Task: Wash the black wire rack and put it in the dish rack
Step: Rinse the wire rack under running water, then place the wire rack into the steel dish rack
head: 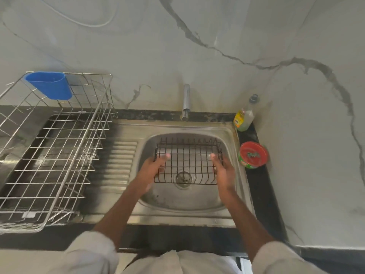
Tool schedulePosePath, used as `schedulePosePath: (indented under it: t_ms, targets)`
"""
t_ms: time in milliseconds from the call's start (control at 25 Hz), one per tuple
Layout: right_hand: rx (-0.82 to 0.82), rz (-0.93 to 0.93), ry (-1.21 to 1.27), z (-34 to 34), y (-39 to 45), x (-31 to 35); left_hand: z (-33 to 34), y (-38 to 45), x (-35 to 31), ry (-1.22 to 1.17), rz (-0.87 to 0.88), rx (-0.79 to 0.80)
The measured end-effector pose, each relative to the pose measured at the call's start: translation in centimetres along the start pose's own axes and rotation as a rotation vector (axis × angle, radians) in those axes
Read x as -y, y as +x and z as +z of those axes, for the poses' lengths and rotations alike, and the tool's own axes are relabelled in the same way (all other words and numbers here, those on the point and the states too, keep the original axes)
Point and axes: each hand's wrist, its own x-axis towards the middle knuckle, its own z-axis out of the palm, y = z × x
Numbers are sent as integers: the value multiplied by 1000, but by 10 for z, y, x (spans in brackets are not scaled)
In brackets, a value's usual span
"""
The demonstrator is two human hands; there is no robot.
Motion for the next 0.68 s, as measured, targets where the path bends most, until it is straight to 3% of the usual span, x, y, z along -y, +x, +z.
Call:
schedulePosePath:
  t_ms: [80, 200, 280, 400, 560, 680]
  targets:
    - [68, 3, 9, -4, 3, 11, -7, -3, -3, -66, -56, 81]
    - [82, 39, 48, -8, -3, 13, -8, -15, -2, -191, -16, -11]
    - [30, 163, 179, -6, -23, 4, -1, -31, 0, -279, 9, -44]
    - [83, 317, 356, 10, -55, -6, 16, -56, 6, -378, 10, -78]
    - [22, 210, 421, 25, -71, 6, 24, -88, 16, -368, 18, -16]
    - [32, 90, 331, 29, -74, 32, -11, -110, -16, -198, 156, 38]
